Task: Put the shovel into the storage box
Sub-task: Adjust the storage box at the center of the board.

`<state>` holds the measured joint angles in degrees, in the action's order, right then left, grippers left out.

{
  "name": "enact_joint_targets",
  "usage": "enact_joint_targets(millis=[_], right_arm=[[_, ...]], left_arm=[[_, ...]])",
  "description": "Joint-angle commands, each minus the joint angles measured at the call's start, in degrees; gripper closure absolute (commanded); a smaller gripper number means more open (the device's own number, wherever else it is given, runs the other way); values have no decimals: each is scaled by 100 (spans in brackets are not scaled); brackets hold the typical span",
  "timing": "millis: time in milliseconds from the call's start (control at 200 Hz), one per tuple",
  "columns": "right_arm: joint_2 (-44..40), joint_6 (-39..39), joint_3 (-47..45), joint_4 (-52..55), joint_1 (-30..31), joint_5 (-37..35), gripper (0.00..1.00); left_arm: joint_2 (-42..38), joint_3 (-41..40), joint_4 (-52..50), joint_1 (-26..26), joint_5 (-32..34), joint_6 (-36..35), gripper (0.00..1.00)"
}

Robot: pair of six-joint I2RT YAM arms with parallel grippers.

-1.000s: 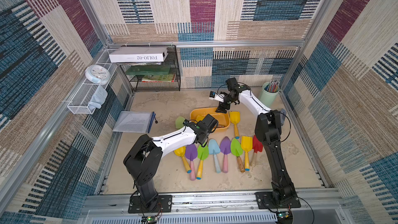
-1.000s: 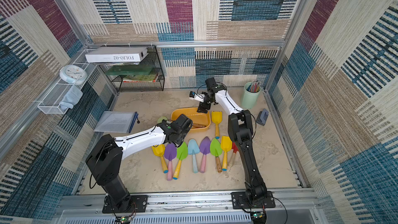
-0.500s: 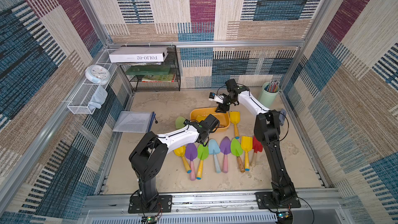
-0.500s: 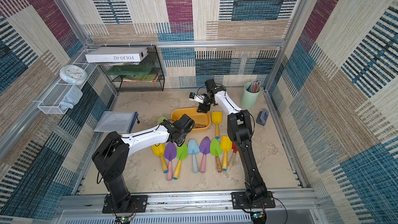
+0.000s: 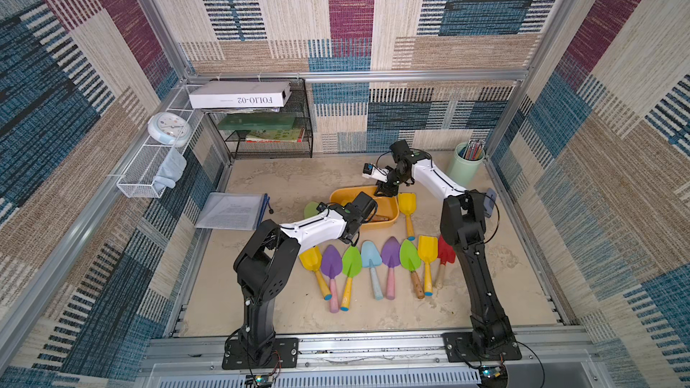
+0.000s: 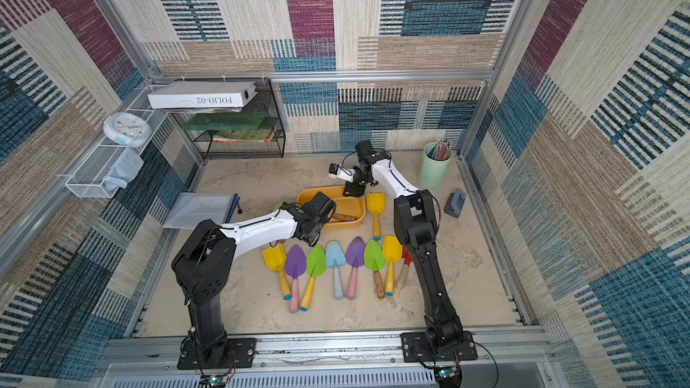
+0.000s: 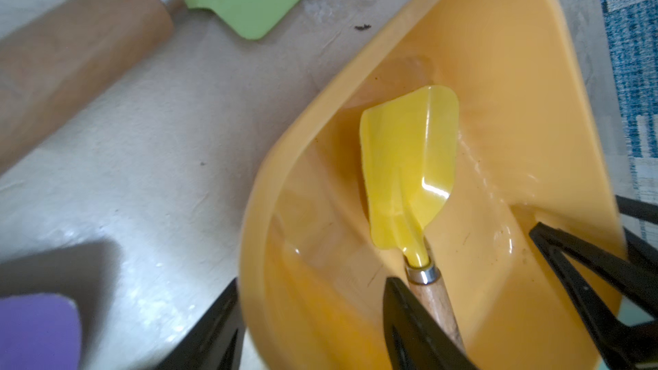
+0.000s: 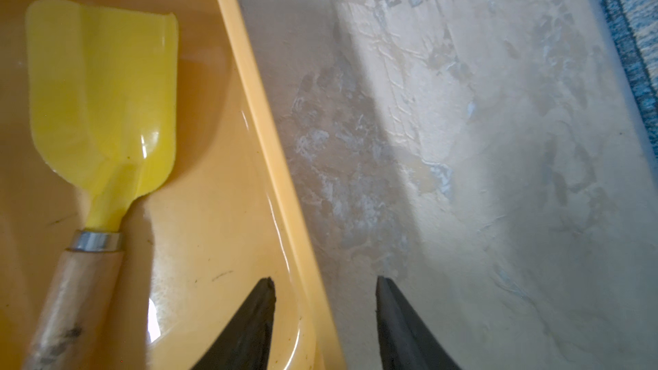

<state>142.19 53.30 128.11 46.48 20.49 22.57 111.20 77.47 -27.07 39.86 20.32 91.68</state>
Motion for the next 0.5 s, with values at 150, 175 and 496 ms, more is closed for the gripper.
enact_joint_targets(millis=[150, 175, 496], right_arm=[[-290, -224, -212, 166, 38, 70, 63], [-301, -247, -223, 198, 41, 81, 64], [-313, -655, -303, 520, 182, -3, 91]], left_arm=[[481, 674, -180, -315, -317, -932, 40], [544, 741, -176, -348, -370, -1003, 40], [1156, 1611, -272, -762, -1024, -1785, 43]])
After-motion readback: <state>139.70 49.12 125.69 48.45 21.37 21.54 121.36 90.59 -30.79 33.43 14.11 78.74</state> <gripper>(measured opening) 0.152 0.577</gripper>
